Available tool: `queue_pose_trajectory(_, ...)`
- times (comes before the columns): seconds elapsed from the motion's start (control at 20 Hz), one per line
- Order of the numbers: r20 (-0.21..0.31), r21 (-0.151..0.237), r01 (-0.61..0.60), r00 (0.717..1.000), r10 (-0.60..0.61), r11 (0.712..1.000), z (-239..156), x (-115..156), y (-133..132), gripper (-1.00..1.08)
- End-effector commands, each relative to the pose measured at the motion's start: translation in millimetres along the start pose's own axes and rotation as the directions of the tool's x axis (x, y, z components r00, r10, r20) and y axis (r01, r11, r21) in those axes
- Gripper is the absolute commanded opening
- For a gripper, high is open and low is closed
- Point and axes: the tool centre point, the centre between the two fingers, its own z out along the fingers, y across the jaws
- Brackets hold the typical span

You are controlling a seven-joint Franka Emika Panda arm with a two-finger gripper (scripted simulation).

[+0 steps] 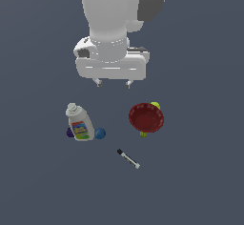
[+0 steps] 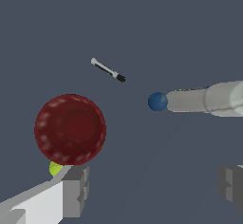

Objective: Pick up a designated object from a clutter of objects.

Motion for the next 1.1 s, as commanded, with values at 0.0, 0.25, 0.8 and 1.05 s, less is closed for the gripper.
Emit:
queue_pose_trajectory(0.0,0.001,-0.001,0.008,1.000,-0.008,1.000,1.6,1.5,-0.9,1.00)
queue_pose_trajectory(0.25,0.001,-0.007,0.056,0.998,-0.056,0.998,10.4,11.8,-2.8,1.00)
queue_pose_trajectory(0.8,0.011,-0.028,0.293,0.956,-0.293,0.956,60.2,58.7,-15.1,1.00)
queue_pose_trajectory(1.05,0.019,-0.033,0.438,0.899,-0.437,0.898,97.5,84.9,-24.3,1.00)
